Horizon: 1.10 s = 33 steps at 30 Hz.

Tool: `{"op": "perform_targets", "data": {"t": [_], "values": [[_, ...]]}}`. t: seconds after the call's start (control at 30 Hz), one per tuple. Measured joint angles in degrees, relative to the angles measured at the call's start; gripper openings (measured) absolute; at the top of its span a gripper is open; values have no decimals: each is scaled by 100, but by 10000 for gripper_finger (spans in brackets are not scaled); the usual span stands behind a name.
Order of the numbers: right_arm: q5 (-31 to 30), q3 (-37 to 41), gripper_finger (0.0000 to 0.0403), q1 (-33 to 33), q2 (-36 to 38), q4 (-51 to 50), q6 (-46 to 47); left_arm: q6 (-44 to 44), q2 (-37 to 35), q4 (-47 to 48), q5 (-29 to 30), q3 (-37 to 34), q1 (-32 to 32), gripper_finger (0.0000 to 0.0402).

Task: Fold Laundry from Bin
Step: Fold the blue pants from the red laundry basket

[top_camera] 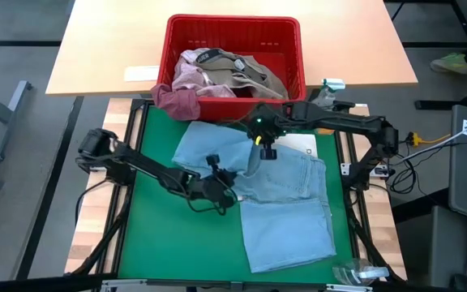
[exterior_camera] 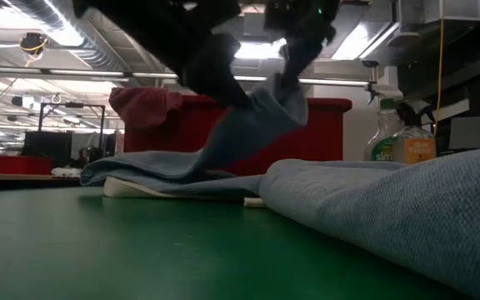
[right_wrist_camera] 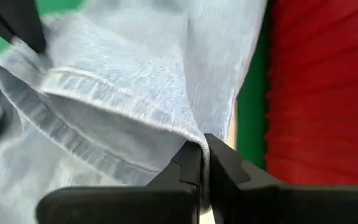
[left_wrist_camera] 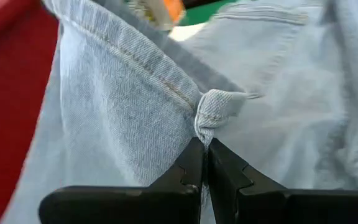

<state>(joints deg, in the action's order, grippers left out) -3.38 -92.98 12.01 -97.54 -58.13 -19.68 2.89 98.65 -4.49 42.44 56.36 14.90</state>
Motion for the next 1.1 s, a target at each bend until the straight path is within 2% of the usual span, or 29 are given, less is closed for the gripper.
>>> {"op": "perform_targets", "data": {"t": [0.2, 0.4, 0.8, 0.93, 1.1], "values": [[0, 591, 18, 0, -6, 6, -3, 7, 507, -623, -423, 0, 0, 7], [4, 1014, 18, -2, -6, 60, -5, 16, 534, -646, -970, -4, 9, 17], [-68, 1251, 19, 0, -6, 411, -8, 157, 534, -678, -1546, -4, 22, 96], [-208, 1251, 19, 0, -6, 405, -9, 762, 462, -690, -1499, -2, -2, 123], [-211, 1251, 24, 0, -6, 376, -9, 917, 140, -574, -1398, 2, -70, 140]]}}
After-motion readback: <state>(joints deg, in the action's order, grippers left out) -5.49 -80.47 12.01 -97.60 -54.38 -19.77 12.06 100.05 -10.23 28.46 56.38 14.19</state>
